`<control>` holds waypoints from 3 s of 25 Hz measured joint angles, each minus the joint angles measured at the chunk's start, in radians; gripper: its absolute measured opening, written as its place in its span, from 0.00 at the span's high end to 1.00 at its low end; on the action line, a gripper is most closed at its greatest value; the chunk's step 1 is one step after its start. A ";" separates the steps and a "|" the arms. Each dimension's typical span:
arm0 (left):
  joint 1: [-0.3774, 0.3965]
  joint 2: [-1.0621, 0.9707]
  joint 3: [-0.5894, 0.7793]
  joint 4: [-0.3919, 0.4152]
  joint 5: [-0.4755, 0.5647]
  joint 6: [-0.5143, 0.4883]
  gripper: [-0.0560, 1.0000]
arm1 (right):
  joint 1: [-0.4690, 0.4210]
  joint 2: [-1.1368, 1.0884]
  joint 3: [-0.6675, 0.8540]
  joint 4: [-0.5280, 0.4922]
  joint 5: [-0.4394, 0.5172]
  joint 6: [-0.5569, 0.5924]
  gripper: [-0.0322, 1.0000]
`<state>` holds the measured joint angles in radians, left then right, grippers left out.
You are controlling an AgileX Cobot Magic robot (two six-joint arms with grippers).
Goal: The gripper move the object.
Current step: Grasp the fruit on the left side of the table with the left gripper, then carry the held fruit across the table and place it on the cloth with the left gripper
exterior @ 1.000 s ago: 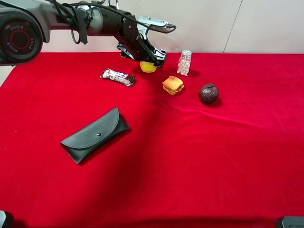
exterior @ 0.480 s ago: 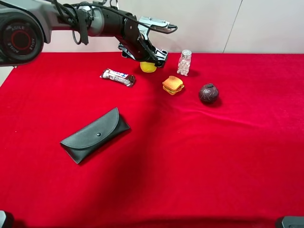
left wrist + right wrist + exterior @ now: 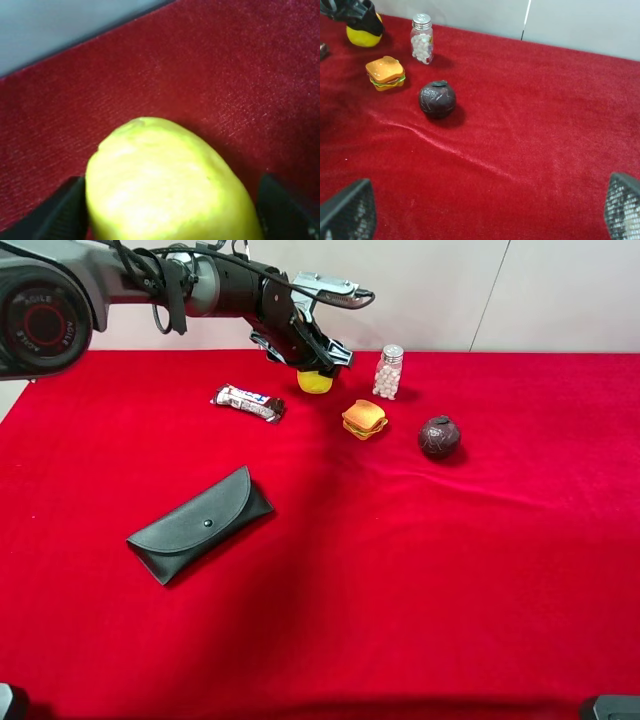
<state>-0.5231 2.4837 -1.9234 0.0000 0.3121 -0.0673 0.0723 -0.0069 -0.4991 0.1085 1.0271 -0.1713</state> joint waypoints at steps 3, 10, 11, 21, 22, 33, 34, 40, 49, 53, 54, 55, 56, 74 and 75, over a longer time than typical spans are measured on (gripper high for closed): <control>0.000 0.002 0.000 0.000 -0.001 0.002 0.32 | 0.000 0.000 0.000 0.000 0.000 0.000 0.30; -0.003 0.008 -0.007 0.000 -0.002 0.002 0.32 | 0.000 0.000 0.000 0.000 0.000 0.000 0.30; -0.003 0.008 -0.007 0.000 -0.002 0.002 0.32 | 0.000 0.000 0.000 0.000 0.000 0.000 0.30; -0.003 0.008 -0.012 0.000 0.003 0.002 0.32 | 0.000 0.000 0.000 0.000 0.000 0.000 0.30; -0.003 0.010 -0.018 0.000 0.011 0.002 0.32 | 0.000 0.000 0.000 0.000 0.000 0.000 0.30; -0.006 0.003 -0.065 0.000 0.131 0.013 0.32 | 0.000 0.000 0.000 0.000 0.000 0.000 0.30; -0.008 -0.007 -0.065 0.000 0.144 0.026 0.32 | 0.000 0.000 0.000 0.000 0.000 0.000 0.30; -0.008 -0.089 -0.069 0.016 0.191 0.067 0.32 | 0.000 0.000 0.000 0.000 0.000 0.000 0.30; -0.013 -0.175 -0.069 0.068 0.363 0.067 0.32 | 0.000 0.000 0.000 0.000 0.000 0.000 0.30; -0.041 -0.224 -0.054 0.094 0.414 0.083 0.32 | 0.000 0.000 0.000 0.000 0.000 0.000 0.30; -0.051 -0.245 -0.040 0.096 0.417 0.088 0.32 | 0.000 0.000 0.000 0.000 0.000 0.000 0.30; -0.059 -0.266 -0.021 0.098 0.417 0.092 0.32 | 0.000 0.000 0.000 0.000 0.000 0.000 0.30; -0.070 -0.290 -0.003 0.098 0.417 0.095 0.32 | 0.000 0.000 0.000 0.000 0.000 0.000 0.30; -0.255 -0.520 0.343 0.100 0.378 0.067 0.32 | 0.000 0.000 0.000 0.000 0.000 0.000 0.30; -0.273 -0.520 0.343 0.100 0.370 0.067 0.32 | 0.000 0.000 0.000 0.000 0.000 0.000 0.30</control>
<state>-0.7956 1.9641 -1.5808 0.1001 0.6820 0.0000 0.0723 -0.0069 -0.4991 0.1085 1.0271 -0.1713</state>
